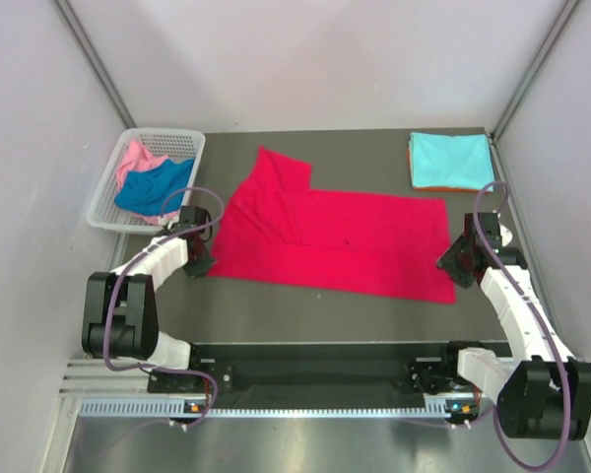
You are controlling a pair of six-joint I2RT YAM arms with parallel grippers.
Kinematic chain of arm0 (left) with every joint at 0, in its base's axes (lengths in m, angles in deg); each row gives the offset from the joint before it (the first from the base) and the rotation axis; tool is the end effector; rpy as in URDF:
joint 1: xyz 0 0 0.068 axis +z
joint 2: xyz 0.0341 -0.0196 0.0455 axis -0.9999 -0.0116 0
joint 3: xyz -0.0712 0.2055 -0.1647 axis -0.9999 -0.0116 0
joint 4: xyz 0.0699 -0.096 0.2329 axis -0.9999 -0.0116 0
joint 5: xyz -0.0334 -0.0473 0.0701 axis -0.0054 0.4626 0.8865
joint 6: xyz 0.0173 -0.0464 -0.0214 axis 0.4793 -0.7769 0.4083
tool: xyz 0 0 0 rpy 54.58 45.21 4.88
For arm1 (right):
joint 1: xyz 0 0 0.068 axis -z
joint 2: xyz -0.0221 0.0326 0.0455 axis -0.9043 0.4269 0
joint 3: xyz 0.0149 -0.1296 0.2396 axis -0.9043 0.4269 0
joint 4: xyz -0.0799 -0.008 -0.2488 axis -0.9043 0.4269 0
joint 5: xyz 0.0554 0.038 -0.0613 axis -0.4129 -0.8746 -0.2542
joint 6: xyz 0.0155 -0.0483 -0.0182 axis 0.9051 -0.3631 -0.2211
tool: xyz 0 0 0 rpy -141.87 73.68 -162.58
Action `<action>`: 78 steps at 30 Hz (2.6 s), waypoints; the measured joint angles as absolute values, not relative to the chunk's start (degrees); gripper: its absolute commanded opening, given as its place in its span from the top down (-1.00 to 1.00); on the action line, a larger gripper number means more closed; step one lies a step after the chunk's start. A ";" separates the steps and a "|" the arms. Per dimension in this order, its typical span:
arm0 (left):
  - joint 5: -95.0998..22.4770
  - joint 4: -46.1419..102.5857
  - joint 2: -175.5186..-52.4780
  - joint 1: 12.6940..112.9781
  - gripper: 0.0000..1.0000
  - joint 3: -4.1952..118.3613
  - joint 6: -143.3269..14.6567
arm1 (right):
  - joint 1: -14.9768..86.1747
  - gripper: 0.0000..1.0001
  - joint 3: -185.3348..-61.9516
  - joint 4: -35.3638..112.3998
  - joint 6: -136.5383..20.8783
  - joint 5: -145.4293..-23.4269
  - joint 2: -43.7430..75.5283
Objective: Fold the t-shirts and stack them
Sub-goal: Fold the tshirt
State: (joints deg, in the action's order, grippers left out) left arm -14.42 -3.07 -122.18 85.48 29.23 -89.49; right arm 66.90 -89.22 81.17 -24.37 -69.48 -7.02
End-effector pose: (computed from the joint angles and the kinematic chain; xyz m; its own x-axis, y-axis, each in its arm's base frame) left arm 0.2579 -0.0091 0.1661 -0.7312 -0.5333 -0.4254 -0.5718 0.8192 -0.0440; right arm 0.1867 -0.0115 0.2288 -0.5965 0.6643 -0.4505 0.6375 0.7331 0.2370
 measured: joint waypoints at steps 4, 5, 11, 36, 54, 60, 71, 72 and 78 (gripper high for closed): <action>-12.28 -6.42 -122.12 85.50 1.00 30.28 -90.38 | 66.90 0.15 -90.14 81.23 -24.37 -70.37 -7.08; -12.24 -7.16 -121.99 85.50 1.00 30.30 -90.69 | 66.90 0.15 -90.14 81.19 -24.40 -70.61 -7.08; -12.15 -10.90 -121.86 85.50 0.86 30.28 -93.20 | 66.90 0.13 -90.14 81.28 -25.71 -72.14 -7.02; -25.48 -14.15 -131.84 86.92 0.27 58.39 -83.28 | 33.92 0.11 -115.34 44.29 -33.66 -90.85 29.97; -40.63 -9.24 -151.10 91.73 0.46 67.81 -83.10 | 25.09 0.20 -153.61 37.96 -34.45 -94.94 69.81; -39.73 -9.17 -151.73 91.64 0.47 67.78 -82.75 | 24.00 0.19 -157.24 36.97 -34.45 -98.37 75.34; -38.79 -9.17 -151.73 91.58 0.46 67.78 -82.54 | 21.79 0.22 -157.33 35.77 -34.47 -100.08 77.11; -38.71 -9.19 -151.73 91.58 0.46 67.78 -82.54 | 21.79 0.26 -157.33 35.77 -34.49 -100.08 77.11; -38.20 -9.19 -151.73 91.55 0.46 67.78 -82.25 | 21.72 0.82 -157.33 35.77 -35.04 -99.73 77.11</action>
